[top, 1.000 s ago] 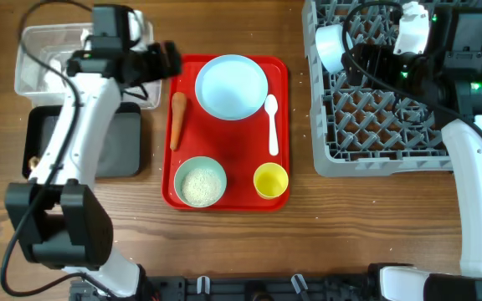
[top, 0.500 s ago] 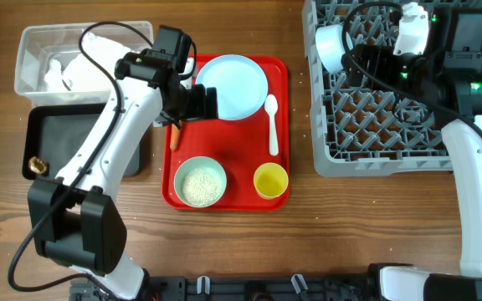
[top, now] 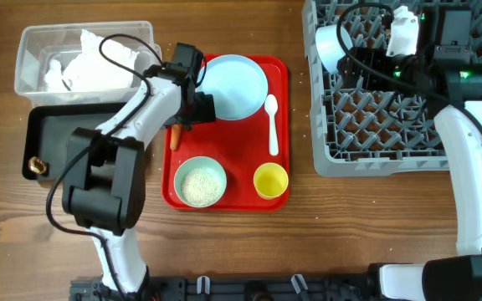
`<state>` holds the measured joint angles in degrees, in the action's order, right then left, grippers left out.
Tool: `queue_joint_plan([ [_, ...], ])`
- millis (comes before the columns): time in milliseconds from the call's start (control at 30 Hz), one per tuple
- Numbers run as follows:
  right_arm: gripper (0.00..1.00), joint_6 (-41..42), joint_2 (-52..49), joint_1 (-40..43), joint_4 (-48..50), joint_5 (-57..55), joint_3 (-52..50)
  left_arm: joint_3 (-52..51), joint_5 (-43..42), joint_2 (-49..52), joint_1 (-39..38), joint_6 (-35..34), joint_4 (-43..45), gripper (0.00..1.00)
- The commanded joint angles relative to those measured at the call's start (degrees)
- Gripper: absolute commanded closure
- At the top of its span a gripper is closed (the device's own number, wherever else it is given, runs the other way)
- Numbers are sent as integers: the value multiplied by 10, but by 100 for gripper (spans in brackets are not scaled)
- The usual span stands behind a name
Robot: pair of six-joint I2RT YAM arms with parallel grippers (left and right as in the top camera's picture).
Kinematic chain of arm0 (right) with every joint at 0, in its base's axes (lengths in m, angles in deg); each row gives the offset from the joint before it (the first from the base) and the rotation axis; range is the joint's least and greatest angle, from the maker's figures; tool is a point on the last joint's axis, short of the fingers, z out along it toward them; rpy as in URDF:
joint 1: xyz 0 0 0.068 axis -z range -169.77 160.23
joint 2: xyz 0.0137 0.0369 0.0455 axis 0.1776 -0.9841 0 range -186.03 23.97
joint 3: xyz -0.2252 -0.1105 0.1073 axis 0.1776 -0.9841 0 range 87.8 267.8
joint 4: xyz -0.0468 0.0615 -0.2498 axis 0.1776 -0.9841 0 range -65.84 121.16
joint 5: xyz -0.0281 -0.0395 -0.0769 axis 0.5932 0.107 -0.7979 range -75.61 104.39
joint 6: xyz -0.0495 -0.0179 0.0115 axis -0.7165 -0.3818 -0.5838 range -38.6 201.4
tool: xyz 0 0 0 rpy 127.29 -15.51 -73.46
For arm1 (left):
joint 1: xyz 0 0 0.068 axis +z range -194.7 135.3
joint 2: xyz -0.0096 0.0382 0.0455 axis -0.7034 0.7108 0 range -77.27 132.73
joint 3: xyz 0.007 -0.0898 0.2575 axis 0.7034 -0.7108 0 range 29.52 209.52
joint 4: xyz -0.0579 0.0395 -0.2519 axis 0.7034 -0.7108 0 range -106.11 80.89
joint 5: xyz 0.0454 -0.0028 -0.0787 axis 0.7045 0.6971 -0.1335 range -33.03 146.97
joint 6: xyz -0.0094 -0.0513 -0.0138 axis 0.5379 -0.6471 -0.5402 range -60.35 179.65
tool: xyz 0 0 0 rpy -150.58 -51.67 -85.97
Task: Sort waste into correct bins and load items into the dishwasher rack
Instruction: 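Grasp the carrot on the red tray with the left gripper, then place the carrot onto the black tray and release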
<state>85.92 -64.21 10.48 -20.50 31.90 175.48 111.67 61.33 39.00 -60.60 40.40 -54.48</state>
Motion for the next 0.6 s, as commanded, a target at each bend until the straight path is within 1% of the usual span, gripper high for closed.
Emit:
queue_joint_plan([
  [0,0,6,-8,-4,0,-7,0,-4,13,27,4,-5,17,5],
  [33,0,6,-8,-4,0,-7,0,-4,13,30,4,-5,20,5],
  [67,1,5,-8,-4,0,-8,0,-4,13,34,4,-5,21,7],
  [133,1,6,-8,-4,0,-7,0,-4,13,35,3,-6,19,17],
  [167,1,6,-8,-4,0,-8,0,-4,12,35,3,-6,19,23],
  [200,1,6,-8,-4,0,-8,0,-4,12,35,3,-6,19,28],
  [233,1,6,-8,-4,0,-7,0,-4,9,35,3,-8,19,36],
  [267,0,6,-8,-4,0,-7,0,-4,5,35,3,-7,19,42],
  [300,0,6,-8,-4,0,-7,-1,-4,0,35,3,-7,19,49],
  [333,0,6,-8,-4,-1,-7,0,-4,0,35,3,-7,18,59],
  [367,1,6,-8,-4,-1,-7,-1,-4,0,35,3,-7,16,64],
  [400,0,6,-8,-4,-1,-8,0,-4,0,33,4,-7,10,66],
  [533,0,4,-8,-4,-1,-7,0,15,0,-11,4,-5,-29,83],
  [567,0,4,-8,-4,-1,-7,0,24,0,-26,4,-5,-37,83],
])
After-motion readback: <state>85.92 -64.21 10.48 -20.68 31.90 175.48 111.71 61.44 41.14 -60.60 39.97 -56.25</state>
